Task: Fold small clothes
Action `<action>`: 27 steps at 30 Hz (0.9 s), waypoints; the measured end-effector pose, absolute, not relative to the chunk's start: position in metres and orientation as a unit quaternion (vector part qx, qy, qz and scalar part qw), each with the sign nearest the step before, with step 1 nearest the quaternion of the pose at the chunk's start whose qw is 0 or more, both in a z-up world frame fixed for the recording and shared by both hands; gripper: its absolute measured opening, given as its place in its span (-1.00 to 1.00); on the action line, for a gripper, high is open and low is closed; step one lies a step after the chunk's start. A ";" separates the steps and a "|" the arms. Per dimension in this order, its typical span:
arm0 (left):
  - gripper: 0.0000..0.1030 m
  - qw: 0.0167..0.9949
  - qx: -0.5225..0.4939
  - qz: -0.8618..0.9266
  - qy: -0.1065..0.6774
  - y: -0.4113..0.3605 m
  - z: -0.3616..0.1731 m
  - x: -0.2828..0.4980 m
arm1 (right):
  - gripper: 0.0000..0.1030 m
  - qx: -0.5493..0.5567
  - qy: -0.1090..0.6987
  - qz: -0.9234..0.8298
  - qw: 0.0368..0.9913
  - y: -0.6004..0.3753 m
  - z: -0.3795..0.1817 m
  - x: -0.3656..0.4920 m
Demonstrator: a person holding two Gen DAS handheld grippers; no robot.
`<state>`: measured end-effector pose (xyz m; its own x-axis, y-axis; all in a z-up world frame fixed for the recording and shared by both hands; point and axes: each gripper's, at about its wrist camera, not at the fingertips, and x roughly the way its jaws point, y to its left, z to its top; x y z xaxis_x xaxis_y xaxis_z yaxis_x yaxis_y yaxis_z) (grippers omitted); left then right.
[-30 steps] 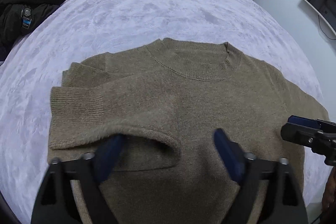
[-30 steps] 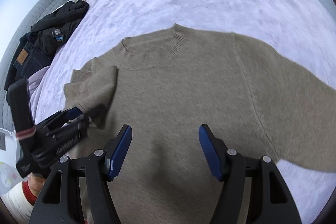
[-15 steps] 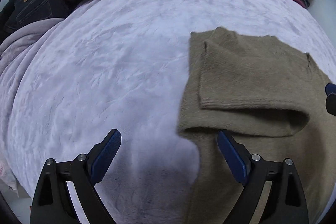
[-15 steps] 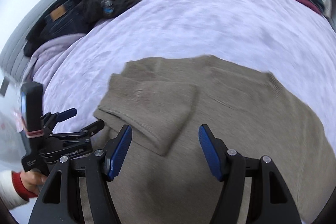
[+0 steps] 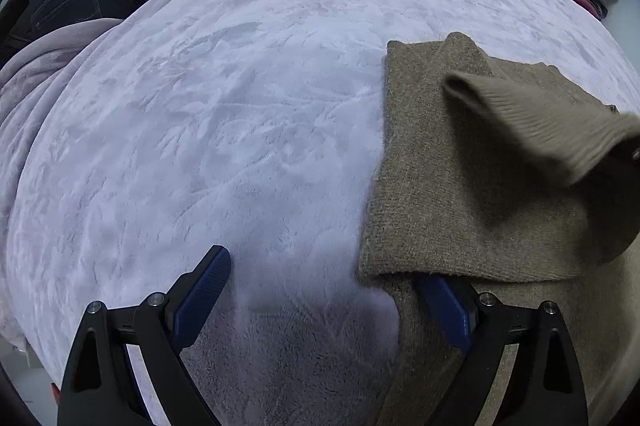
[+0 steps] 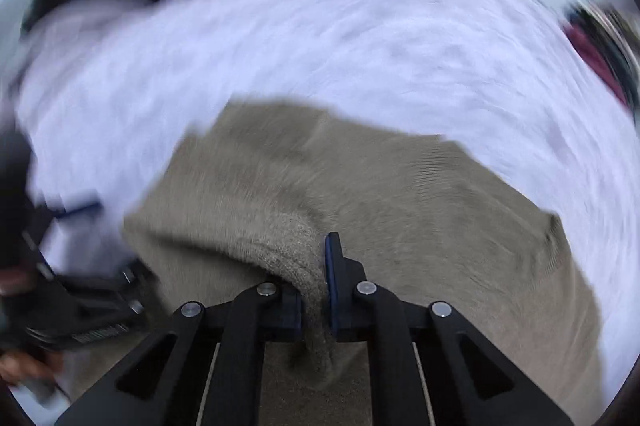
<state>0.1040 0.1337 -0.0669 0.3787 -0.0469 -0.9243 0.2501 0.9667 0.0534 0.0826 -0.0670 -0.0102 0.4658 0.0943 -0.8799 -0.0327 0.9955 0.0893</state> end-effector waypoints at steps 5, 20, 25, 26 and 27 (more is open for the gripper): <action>0.81 0.825 0.099 -0.087 0.550 0.131 -0.066 0.105 | -0.83 0.217 0.434 -0.058 0.872 -0.171 0.011 0.023; 0.82 0.801 0.091 -0.127 0.579 0.146 -0.039 0.101 | -0.62 0.556 0.387 -0.103 0.728 -0.288 -0.086 -0.072; 0.82 0.807 0.044 -0.161 0.567 0.146 -0.015 0.141 | -0.27 0.584 0.380 -0.076 0.713 -0.297 -0.096 -0.054; 0.82 0.805 0.033 -0.164 0.570 0.141 -0.017 0.157 | -0.27 0.584 0.380 -0.074 0.713 -0.297 -0.096 -0.052; 0.82 0.805 0.021 -0.168 0.568 0.135 -0.020 0.171 | -0.27 0.583 0.381 -0.073 0.714 -0.297 -0.097 -0.049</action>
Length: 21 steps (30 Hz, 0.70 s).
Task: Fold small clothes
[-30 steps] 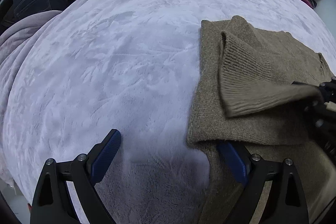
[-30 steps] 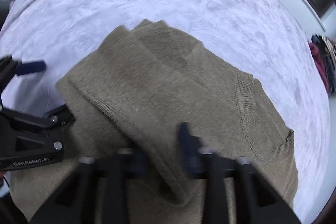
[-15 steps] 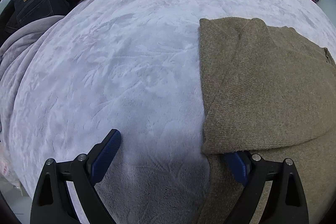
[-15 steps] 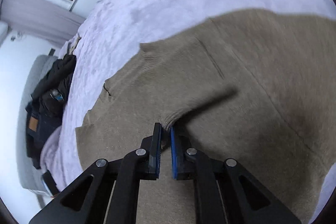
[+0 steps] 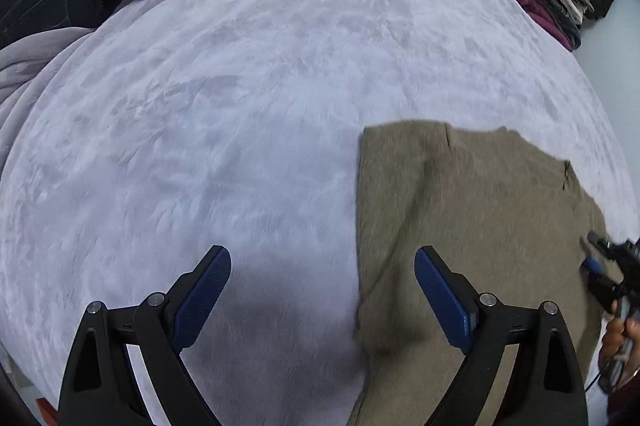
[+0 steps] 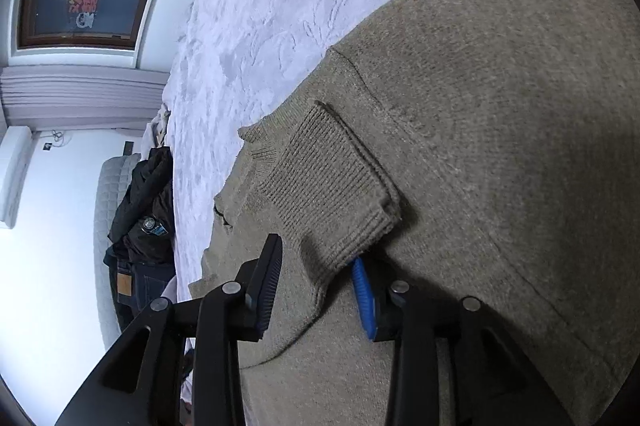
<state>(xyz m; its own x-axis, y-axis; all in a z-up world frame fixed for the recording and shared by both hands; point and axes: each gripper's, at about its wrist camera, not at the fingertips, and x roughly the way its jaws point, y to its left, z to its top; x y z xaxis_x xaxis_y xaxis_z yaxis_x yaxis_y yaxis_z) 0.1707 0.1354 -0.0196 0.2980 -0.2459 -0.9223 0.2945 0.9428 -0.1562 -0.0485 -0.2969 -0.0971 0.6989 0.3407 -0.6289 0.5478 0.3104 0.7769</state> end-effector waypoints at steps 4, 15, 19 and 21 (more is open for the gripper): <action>0.81 0.802 0.034 -0.163 0.574 0.108 -0.043 0.211 | -0.27 0.581 0.385 -0.062 0.714 -0.297 -0.097 -0.046; -0.74 0.749 -0.017 -0.232 0.620 0.083 -0.068 0.225 | -0.86 0.585 0.388 -0.022 0.712 -0.295 -0.099 -0.035; -0.83 0.762 -0.013 -0.230 0.606 0.086 -0.059 0.226 | -0.86 0.562 0.380 -0.027 0.734 -0.294 -0.079 -0.032; -0.83 0.760 -0.024 -0.232 0.606 0.092 -0.061 0.228 | -0.86 0.539 0.369 -0.032 0.757 -0.297 -0.059 -0.038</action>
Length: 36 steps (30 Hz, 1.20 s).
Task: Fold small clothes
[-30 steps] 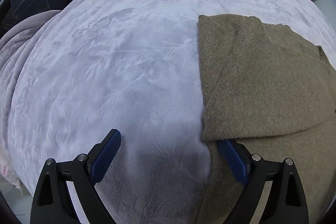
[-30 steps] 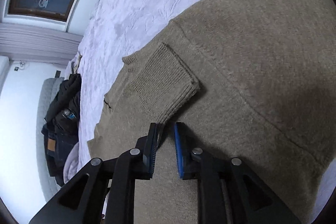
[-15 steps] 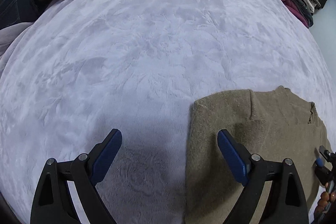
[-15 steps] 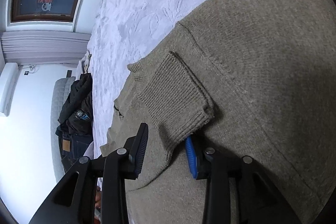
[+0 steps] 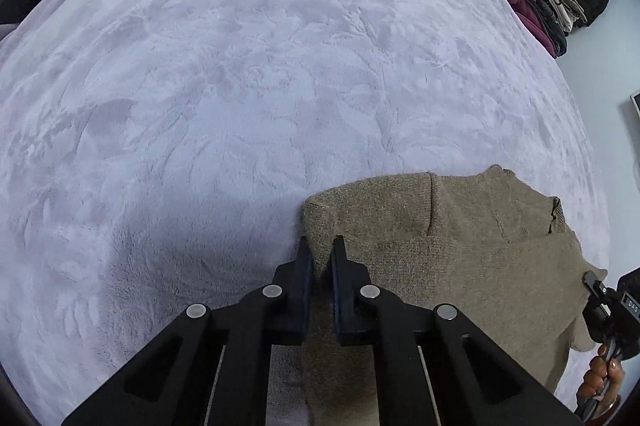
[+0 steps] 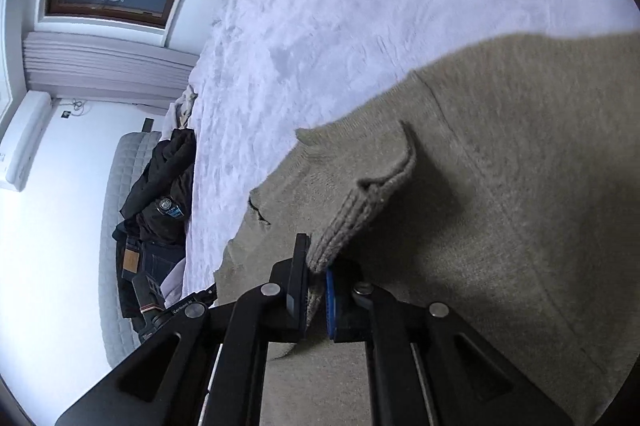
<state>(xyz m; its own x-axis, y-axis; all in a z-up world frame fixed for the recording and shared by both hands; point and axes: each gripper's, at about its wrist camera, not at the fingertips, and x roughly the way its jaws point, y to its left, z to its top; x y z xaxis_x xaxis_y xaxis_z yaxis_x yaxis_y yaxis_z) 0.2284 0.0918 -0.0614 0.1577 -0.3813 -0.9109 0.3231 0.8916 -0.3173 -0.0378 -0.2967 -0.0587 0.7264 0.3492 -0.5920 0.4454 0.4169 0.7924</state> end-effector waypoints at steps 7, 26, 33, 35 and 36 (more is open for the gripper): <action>-0.82 0.765 -0.017 -0.232 0.601 0.089 -0.071 0.225 | -0.86 0.520 0.426 -0.076 0.736 -0.304 -0.090 -0.064; 0.36 0.812 0.117 -0.218 0.529 0.032 -0.008 0.113 | -0.22 0.511 0.419 -0.125 0.740 -0.319 -0.062 -0.106; 0.36 0.801 0.121 -0.236 0.537 0.006 -0.007 0.075 | -0.86 0.531 0.406 -0.139 0.731 -0.324 -0.074 -0.099; 0.36 0.798 0.137 -0.235 0.537 -0.002 -0.010 0.067 | -0.85 0.526 0.415 -0.137 0.730 -0.322 -0.080 -0.104; 0.36 0.797 0.143 -0.237 0.537 -0.005 -0.012 0.064 | -0.86 0.526 0.418 -0.136 0.728 -0.322 -0.083 -0.106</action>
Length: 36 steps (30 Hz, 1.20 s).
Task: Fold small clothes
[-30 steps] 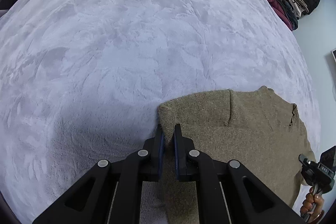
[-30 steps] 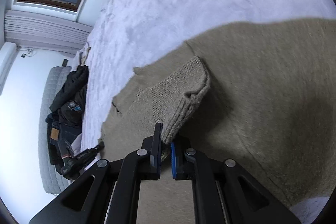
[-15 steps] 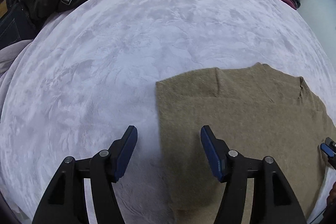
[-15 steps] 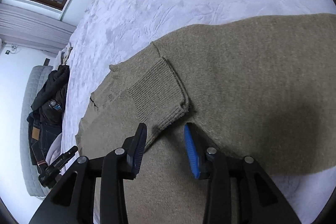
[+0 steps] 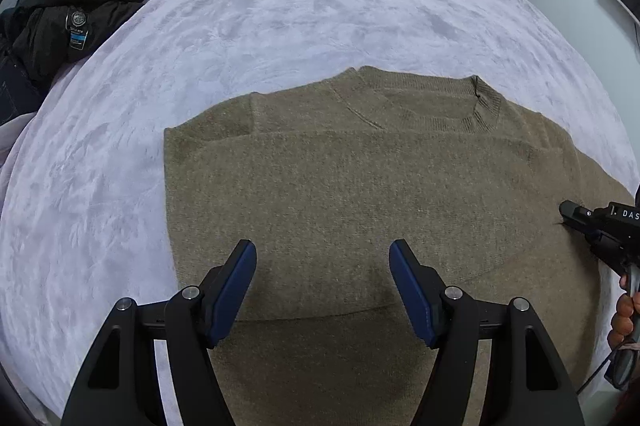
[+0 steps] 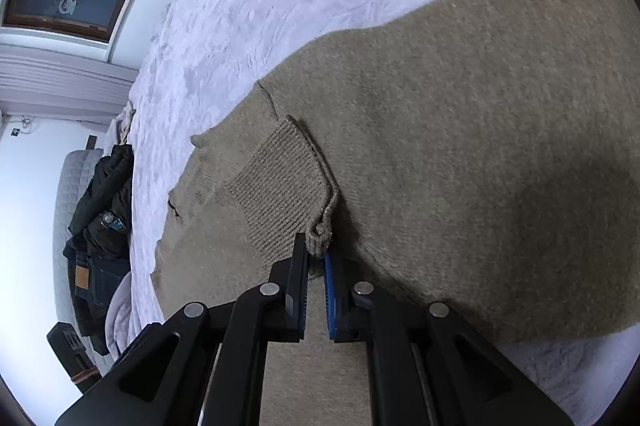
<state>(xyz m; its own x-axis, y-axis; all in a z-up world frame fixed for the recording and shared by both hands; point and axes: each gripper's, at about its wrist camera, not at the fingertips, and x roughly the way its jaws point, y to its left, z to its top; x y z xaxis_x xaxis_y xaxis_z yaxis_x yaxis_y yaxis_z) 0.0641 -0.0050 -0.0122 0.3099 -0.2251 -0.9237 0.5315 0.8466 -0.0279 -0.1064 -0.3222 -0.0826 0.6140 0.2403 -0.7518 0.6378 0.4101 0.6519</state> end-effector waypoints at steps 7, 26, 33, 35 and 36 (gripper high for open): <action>0.36 0.791 0.178 -0.260 0.524 -0.031 -0.008 0.033 | -0.81 0.480 0.437 -0.141 0.748 -0.323 -0.062 -0.133; 0.36 0.721 0.237 -0.366 0.538 -0.156 -0.025 -0.065 | -0.10 0.579 0.303 -0.317 0.688 -0.408 -0.044 -0.346; 0.36 0.719 0.235 -0.382 0.531 -0.202 -0.022 -0.083 | -0.10 0.608 0.201 -0.393 0.660 -0.465 -0.045 -0.404; 0.36 0.718 0.236 -0.385 0.530 -0.213 -0.021 -0.087 | -0.10 0.610 0.187 -0.393 0.663 -0.477 -0.045 -0.406; 0.36 0.718 0.236 -0.386 0.529 -0.219 -0.021 -0.088 | -0.10 0.617 0.176 -0.386 0.663 -0.483 -0.047 -0.403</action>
